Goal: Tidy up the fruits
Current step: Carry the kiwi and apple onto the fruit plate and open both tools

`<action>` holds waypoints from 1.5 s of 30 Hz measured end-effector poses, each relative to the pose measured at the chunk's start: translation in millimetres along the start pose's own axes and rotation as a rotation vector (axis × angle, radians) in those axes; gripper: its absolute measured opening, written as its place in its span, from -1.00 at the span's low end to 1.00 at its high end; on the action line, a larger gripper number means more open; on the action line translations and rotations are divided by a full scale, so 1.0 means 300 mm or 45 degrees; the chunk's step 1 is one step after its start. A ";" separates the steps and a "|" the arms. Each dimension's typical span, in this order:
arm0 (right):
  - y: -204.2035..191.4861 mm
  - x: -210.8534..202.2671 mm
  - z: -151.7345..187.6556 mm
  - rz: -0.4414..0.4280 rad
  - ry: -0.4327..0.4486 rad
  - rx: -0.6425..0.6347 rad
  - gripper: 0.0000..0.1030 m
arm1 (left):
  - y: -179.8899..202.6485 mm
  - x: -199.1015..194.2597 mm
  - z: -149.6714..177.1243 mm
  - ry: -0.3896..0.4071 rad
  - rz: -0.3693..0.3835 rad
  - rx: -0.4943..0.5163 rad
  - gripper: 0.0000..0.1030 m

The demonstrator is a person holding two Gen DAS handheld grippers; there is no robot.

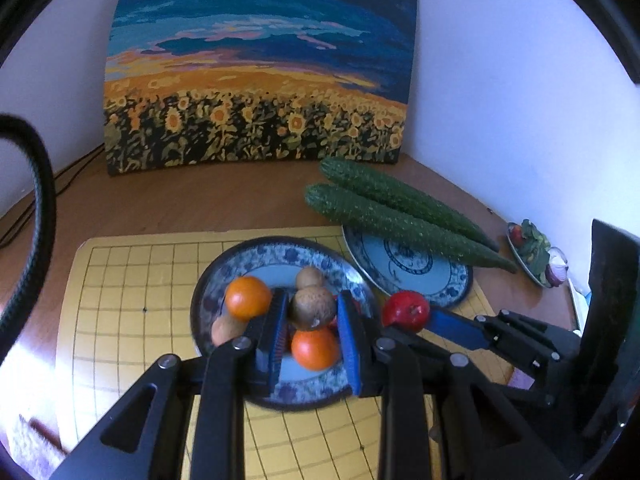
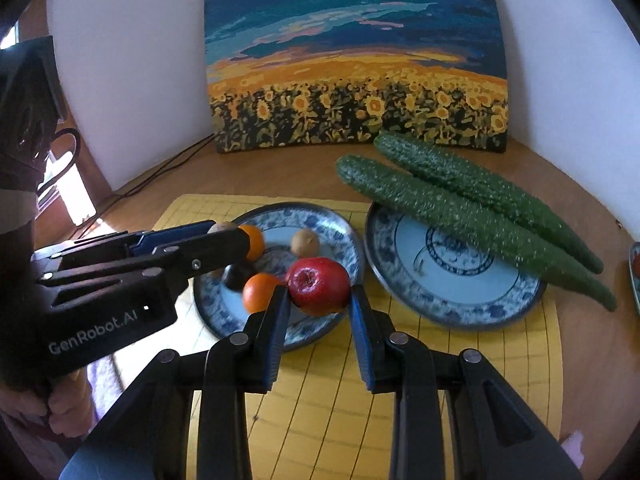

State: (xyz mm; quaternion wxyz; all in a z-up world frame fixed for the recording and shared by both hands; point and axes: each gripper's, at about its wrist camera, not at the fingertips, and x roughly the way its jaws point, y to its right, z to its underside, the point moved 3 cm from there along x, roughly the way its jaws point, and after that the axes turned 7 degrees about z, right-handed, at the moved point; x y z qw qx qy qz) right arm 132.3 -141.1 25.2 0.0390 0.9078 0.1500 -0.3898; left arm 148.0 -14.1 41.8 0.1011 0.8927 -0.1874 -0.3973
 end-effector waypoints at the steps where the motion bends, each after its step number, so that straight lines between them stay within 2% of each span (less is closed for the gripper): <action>1: 0.006 0.008 -0.008 0.004 0.000 0.003 -0.39 | -0.002 0.011 -0.004 -0.002 0.001 -0.002 -0.50; 7: 0.027 0.060 -0.036 0.007 -0.005 -0.001 -0.39 | -0.025 0.062 -0.010 -0.020 0.003 -0.033 -0.50; 16: 0.035 0.110 -0.018 0.003 -0.030 -0.015 -0.39 | -0.048 0.108 0.009 -0.072 0.027 -0.064 -0.51; 23: 0.039 0.126 -0.020 0.006 -0.020 -0.016 -0.39 | -0.046 0.105 0.005 -0.060 0.031 -0.057 -0.50; 31: 0.042 0.136 -0.038 -0.011 -0.007 -0.011 -0.39 | -0.056 0.065 0.001 -0.040 -0.023 -0.048 -0.34; 37: 0.028 0.145 -0.054 -0.035 0.000 -0.014 -0.39 | -0.072 0.045 0.004 -0.043 -0.080 -0.055 -0.32; 45: 0.024 0.151 -0.060 -0.042 -0.001 -0.013 -0.38 | -0.081 0.035 0.013 -0.056 -0.104 -0.065 -0.32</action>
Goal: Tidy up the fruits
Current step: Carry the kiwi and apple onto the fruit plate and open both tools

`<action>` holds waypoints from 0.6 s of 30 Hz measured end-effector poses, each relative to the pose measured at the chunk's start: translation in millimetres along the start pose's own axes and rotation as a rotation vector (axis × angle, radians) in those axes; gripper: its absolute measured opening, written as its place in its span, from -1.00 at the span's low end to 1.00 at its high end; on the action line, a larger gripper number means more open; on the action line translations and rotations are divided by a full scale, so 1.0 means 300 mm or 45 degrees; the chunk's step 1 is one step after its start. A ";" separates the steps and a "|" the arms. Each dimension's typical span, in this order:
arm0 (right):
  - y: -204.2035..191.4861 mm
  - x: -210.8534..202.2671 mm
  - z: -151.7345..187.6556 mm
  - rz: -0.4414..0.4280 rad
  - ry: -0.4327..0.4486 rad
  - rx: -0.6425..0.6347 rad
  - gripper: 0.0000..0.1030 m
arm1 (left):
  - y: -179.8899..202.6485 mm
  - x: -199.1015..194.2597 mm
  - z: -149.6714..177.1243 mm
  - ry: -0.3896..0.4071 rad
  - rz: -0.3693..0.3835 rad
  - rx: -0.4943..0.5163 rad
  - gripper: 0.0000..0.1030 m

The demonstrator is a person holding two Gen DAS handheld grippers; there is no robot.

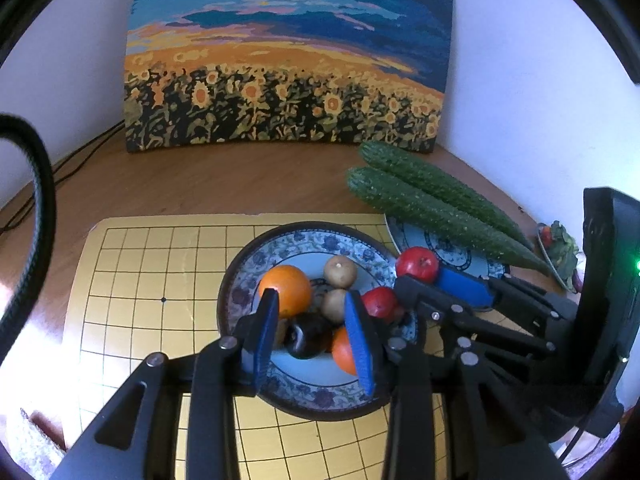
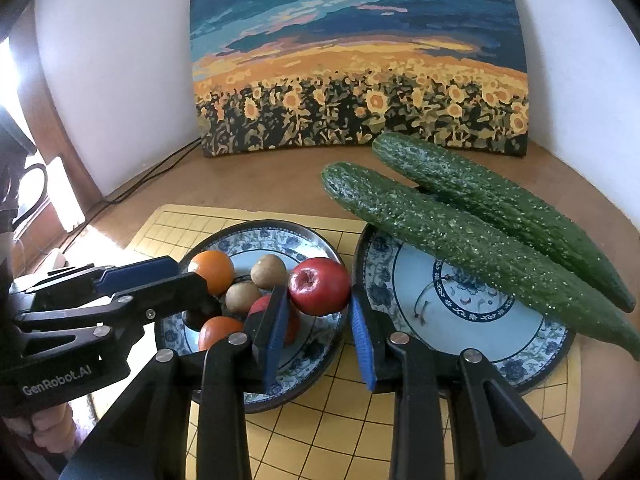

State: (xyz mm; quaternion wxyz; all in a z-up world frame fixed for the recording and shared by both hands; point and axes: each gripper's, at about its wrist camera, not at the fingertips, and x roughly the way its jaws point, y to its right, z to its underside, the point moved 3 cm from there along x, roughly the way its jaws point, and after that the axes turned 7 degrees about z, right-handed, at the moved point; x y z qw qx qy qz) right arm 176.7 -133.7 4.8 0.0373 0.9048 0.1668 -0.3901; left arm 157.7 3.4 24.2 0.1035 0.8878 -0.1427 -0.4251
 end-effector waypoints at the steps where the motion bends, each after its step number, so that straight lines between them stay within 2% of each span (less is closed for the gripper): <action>1: -0.001 -0.001 0.000 0.003 0.000 -0.005 -0.38 | 0.000 0.000 0.000 0.000 0.000 0.000 -0.32; 3: -0.002 -0.002 0.000 0.014 0.000 -0.010 -0.32 | 0.000 -0.002 -0.001 0.002 0.001 -0.002 -0.32; 5: 0.002 -0.003 0.000 0.025 0.004 -0.008 -0.07 | -0.001 -0.004 0.000 0.001 0.000 -0.003 -0.32; 6: 0.005 -0.004 0.001 0.016 0.003 -0.002 -0.05 | -0.002 -0.005 0.003 0.001 -0.002 -0.004 -0.32; 18: -0.006 -0.070 0.027 0.015 0.017 0.005 -0.03 | -0.012 -0.045 0.033 0.001 -0.030 -0.018 -0.30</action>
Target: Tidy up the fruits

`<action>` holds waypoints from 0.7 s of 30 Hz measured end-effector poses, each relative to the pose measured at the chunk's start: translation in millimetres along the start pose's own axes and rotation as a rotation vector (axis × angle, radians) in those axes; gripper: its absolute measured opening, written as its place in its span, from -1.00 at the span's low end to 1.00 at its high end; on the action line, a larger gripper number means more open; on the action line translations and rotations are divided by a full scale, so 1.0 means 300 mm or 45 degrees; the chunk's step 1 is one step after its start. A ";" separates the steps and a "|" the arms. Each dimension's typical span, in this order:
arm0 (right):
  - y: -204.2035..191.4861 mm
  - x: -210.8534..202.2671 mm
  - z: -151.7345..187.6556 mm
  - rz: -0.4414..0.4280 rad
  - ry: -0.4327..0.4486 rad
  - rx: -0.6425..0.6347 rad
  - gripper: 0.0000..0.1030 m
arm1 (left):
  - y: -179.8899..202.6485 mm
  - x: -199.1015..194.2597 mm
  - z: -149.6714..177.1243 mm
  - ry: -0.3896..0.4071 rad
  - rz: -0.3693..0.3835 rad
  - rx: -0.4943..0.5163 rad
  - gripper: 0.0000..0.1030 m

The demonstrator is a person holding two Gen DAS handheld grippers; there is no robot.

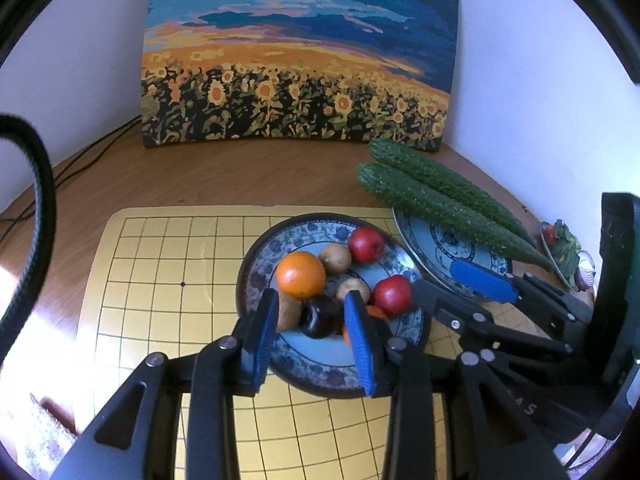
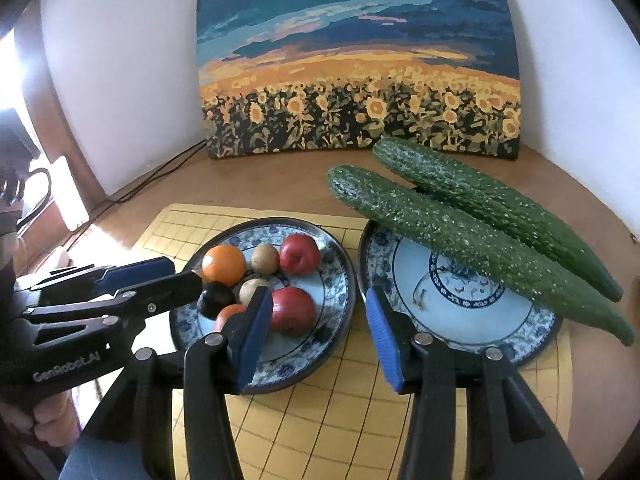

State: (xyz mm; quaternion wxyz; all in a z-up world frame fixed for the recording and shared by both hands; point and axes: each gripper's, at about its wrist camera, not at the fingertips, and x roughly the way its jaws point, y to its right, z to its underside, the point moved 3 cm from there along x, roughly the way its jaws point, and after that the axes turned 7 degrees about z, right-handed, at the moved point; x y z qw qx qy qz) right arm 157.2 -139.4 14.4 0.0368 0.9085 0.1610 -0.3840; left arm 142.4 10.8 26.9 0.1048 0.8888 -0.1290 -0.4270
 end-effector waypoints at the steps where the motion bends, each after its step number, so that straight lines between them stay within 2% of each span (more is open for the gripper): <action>1: 0.000 -0.008 0.003 0.000 0.000 0.000 -0.03 | -0.001 -0.005 0.003 0.000 -0.002 -0.001 -0.28; 4: -0.002 -0.039 0.015 0.000 0.001 0.011 -0.02 | -0.004 -0.025 0.016 -0.001 -0.011 -0.008 -0.25; 7: -0.006 -0.077 0.033 0.003 0.006 0.021 0.11 | -0.005 -0.046 0.034 -0.006 -0.019 -0.010 -0.23; 21: -0.050 -0.171 0.114 0.026 -0.010 -0.006 0.25 | 0.004 -0.114 0.128 -0.023 -0.056 -0.014 -0.05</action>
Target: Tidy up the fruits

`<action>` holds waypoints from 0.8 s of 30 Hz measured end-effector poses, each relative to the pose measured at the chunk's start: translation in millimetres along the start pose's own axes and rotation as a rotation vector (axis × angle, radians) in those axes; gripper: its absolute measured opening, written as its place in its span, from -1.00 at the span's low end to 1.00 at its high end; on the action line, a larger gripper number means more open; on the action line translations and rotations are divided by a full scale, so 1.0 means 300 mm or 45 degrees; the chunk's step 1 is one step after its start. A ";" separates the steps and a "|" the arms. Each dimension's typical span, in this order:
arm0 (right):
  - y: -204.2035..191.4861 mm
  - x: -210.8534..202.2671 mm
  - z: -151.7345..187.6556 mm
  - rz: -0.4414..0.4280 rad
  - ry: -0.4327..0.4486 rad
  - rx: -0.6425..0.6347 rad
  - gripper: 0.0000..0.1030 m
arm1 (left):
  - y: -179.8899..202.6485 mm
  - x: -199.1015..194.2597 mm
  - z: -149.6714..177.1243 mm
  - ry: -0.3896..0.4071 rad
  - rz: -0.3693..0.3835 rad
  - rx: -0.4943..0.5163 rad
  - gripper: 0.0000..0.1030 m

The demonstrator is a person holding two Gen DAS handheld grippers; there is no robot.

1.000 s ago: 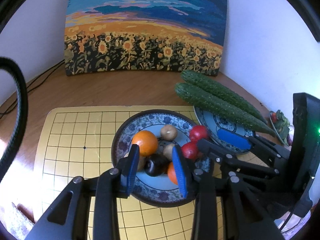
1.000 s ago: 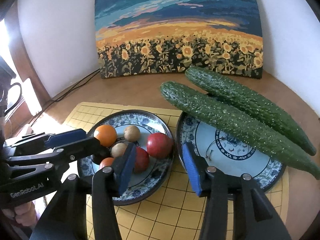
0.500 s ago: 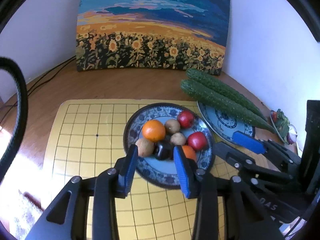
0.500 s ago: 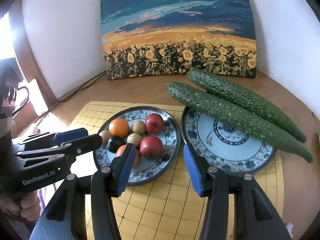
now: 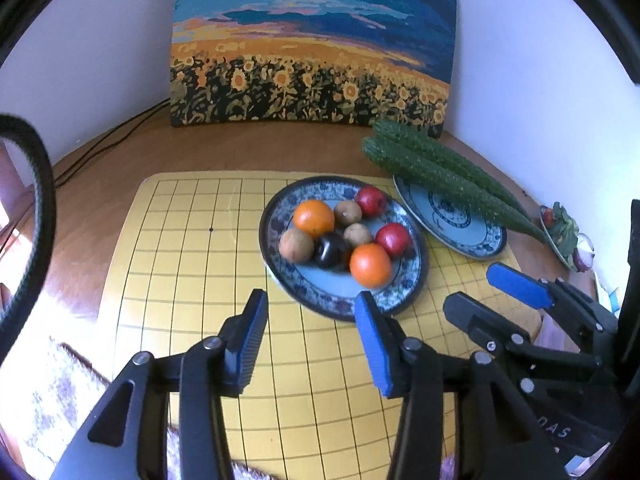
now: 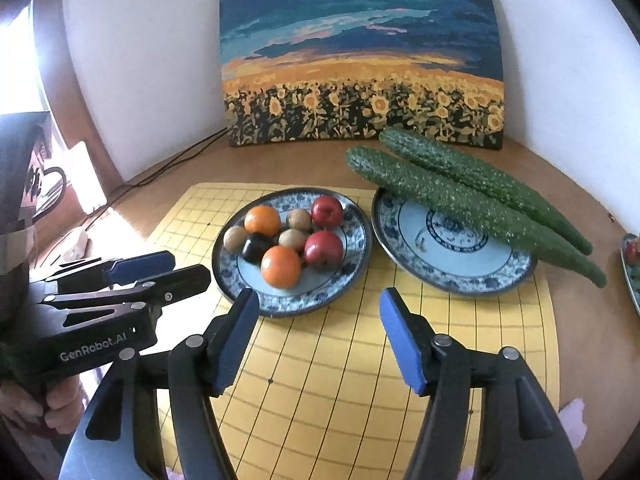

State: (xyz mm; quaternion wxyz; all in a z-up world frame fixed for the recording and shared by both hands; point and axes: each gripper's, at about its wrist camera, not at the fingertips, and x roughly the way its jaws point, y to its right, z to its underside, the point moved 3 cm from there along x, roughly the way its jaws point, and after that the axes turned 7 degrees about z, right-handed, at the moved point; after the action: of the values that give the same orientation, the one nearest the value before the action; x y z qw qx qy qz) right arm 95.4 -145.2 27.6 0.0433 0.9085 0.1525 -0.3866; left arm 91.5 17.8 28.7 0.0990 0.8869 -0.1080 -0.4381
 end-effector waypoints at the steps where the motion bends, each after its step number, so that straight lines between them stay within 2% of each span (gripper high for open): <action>1: 0.000 -0.003 0.007 0.006 -0.003 0.004 0.27 | 0.001 -0.002 0.006 0.000 -0.004 -0.001 -0.02; 7: -0.001 -0.005 0.052 0.021 -0.027 0.026 0.30 | 0.014 -0.007 0.048 -0.002 -0.019 0.004 0.11; 24: 0.041 0.058 0.139 0.102 -0.091 0.092 0.31 | 0.030 0.068 0.106 -0.036 -0.112 0.039 0.12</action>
State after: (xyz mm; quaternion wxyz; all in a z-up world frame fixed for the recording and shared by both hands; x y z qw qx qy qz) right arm 81.9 -160.9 -14.2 0.0312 0.9005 0.1004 -0.4219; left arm 77.2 1.0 -3.2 0.0645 0.8860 -0.0767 -0.4528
